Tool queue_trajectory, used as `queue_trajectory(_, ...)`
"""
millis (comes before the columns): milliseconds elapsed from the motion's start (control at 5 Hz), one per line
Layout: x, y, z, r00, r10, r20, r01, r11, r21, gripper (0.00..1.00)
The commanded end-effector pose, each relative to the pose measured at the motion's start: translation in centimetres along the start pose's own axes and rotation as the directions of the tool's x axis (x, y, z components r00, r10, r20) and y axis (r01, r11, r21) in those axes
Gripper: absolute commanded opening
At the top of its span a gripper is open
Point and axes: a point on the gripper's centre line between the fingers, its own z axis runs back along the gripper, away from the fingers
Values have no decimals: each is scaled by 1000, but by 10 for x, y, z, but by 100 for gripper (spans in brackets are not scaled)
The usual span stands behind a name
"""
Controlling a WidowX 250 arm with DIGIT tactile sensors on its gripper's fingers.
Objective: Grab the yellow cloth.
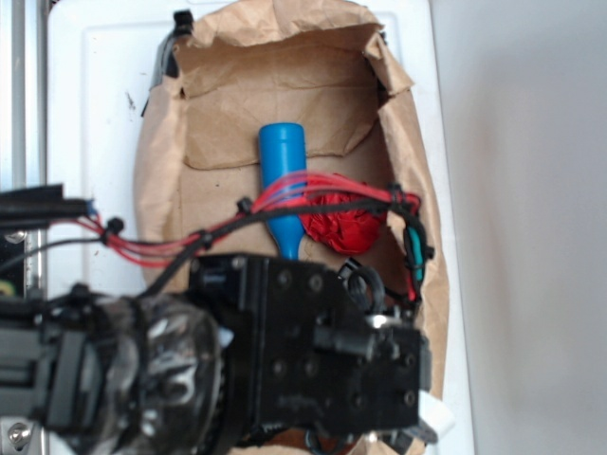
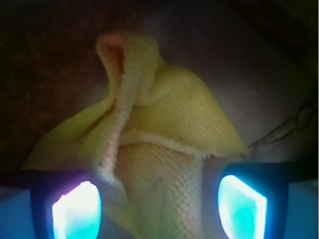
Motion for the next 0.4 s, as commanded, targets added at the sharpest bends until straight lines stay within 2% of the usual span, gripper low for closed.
queue_trajectory(0,7,-12,6,999,-21,27,19,999,45,0)
queue_trajectory(200,6,-7,5,999,-12,35,10,999,48,0)
